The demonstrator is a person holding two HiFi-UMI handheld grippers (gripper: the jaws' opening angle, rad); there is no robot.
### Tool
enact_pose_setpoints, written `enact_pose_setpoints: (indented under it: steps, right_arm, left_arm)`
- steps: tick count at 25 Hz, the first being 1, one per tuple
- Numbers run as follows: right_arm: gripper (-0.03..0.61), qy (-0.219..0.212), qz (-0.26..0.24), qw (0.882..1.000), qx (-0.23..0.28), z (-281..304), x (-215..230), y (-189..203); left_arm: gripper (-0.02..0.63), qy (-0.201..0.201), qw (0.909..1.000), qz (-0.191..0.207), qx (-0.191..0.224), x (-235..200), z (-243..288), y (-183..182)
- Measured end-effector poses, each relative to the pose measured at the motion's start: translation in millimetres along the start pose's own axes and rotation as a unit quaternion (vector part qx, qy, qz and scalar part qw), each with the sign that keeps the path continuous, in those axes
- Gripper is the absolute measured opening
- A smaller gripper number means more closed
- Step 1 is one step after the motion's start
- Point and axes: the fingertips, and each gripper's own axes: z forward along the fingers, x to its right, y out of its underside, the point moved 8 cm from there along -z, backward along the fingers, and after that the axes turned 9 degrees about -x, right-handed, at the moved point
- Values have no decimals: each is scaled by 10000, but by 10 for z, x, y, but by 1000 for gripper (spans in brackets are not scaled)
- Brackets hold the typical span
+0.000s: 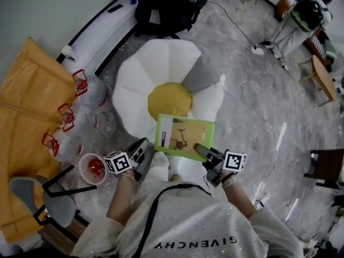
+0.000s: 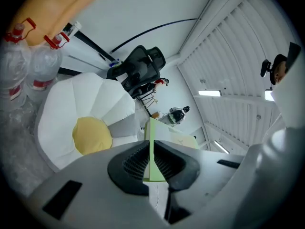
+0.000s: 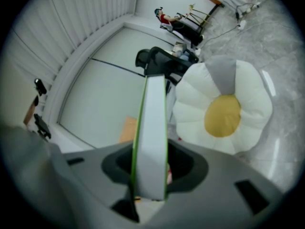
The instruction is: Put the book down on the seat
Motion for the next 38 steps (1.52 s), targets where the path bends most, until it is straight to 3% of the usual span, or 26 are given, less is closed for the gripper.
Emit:
enact_pose_setpoints:
  steps: [3,10,17,22,27,31,34,38]
  right_arm:
    - [149,55,105,9999,46,170,59,-213]
    - [149,246,409,9987,157,550,209,-452]
    - [149,619,520,9964,239,728,404,-643]
    - [149,696,395,9957,457,782,658,-882]
    - [149,772,382,9956,362,963,1160,-973]
    - [149,707,296,9967,260,1201,1751,-985]
    - [149,717,322,9968,150,1456,2209,-1011]
    - [149,784,384,9961,160,1773,2709,-989]
  left_arm:
    - [37,100,9997,13,-221,-77,157,-201]
    - [36,169,9974,-487,-512,-453,249,-244]
    - [37,605,9971,-257,-392,-664,462,-536]
    - [37,685,9976,-67,83,-808,705,-778]
    - [37,531,9968,-379,472,-1192,923,-737]
    - [37,499,9906,-810,987,-1581,1079,-555]
    - [37,422,9895,-903,1050,-1941,1324,-442]
    - [37,773,9814,-1311,1172,-2204,1613,-252]
